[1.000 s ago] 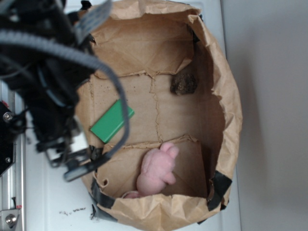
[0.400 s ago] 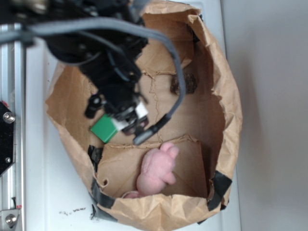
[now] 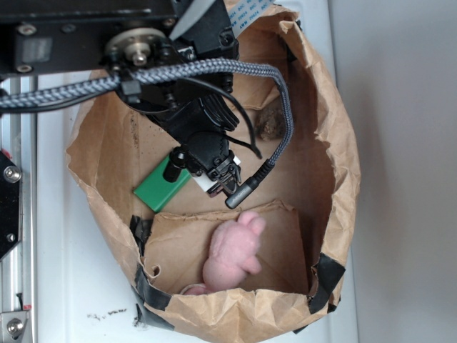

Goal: Grab the green block.

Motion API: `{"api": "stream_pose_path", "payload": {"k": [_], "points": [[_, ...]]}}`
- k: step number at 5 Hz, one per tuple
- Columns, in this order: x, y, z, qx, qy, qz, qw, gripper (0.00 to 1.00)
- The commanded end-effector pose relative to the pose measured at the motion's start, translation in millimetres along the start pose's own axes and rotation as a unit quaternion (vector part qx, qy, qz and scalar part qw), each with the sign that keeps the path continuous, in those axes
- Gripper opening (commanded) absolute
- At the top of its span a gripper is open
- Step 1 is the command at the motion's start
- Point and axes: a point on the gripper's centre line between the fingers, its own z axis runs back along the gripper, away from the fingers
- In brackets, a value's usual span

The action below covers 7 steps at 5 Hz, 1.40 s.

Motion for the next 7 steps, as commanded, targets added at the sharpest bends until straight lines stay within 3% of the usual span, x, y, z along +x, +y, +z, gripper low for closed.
{"api": "stream_pose_path", "payload": {"k": [1,4,6,7], "points": [[3,0,4,-0.013,0.004,0.040,0.999,1.00],[3,0,4,-0.013,0.004,0.040,0.999,1.00],[-14,-13,-39,0.017,-0.018,0.033,0.999,1.00],[-17,-13,-49,0.016,-0.018,0.034,0.999,1.00]]}}
